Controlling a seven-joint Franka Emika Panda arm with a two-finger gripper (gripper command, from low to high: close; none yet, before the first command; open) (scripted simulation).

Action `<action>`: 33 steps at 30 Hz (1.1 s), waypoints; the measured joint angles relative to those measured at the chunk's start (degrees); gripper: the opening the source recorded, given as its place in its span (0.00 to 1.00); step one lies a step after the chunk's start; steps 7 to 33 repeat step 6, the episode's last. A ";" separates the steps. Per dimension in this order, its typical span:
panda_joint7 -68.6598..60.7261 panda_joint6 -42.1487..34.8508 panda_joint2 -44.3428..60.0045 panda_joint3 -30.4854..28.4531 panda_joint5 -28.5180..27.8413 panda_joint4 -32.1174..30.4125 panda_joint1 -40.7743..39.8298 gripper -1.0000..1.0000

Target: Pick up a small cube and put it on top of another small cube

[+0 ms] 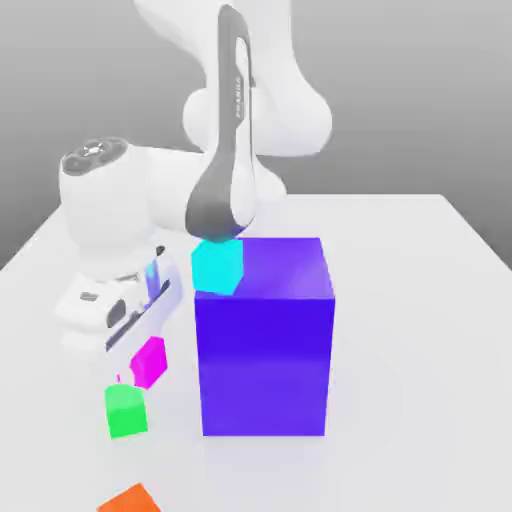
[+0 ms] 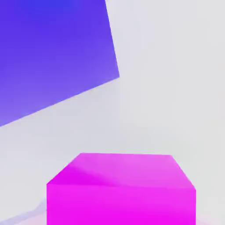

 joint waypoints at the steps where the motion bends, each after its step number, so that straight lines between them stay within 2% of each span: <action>1: -0.31 0.77 0.83 0.11 0.44 0.05 -0.13 0.00; 6: -0.24 5.42 3.46 -0.78 0.38 0.27 -0.57 0.00; 33: -0.24 5.42 3.46 -0.78 0.38 0.27 -0.57 0.00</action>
